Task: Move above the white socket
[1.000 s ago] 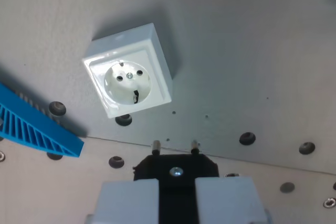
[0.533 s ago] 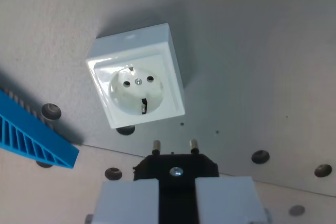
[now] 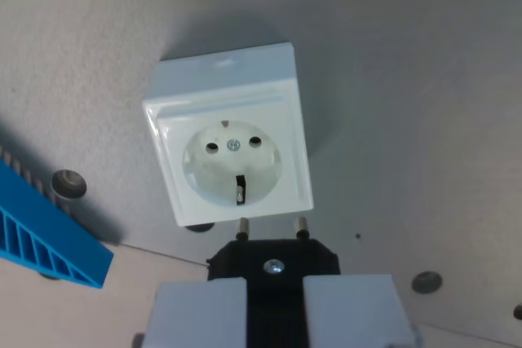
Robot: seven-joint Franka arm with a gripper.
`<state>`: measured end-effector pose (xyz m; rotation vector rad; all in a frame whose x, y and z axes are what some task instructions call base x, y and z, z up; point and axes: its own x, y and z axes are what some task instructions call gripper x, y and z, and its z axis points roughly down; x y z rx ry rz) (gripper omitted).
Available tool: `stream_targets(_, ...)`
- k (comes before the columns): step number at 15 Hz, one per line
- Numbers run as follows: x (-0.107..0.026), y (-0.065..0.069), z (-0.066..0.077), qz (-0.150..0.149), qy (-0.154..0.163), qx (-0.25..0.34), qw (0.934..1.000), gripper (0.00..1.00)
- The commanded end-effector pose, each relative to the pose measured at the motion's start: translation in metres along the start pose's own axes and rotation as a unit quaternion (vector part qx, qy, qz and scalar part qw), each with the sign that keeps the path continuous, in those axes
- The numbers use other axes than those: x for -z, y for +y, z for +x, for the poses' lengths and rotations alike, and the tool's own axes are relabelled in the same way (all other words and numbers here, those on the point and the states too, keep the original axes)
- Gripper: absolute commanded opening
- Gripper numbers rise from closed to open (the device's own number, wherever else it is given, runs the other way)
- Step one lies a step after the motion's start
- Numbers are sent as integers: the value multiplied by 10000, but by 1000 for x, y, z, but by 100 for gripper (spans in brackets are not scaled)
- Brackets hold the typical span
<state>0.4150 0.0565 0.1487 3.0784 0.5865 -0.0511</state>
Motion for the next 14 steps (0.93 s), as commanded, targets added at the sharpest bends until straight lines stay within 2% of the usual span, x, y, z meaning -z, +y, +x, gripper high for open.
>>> stream_targets(1, -13, -5, -5, -111, 516, 509, 9973, 0)
stream_targets(8, -31, -12, -9, -134, 553, 539, 9969, 0)
stream_targets(14, -38, -15, -11, -138, 530, 516, 9972, 0)
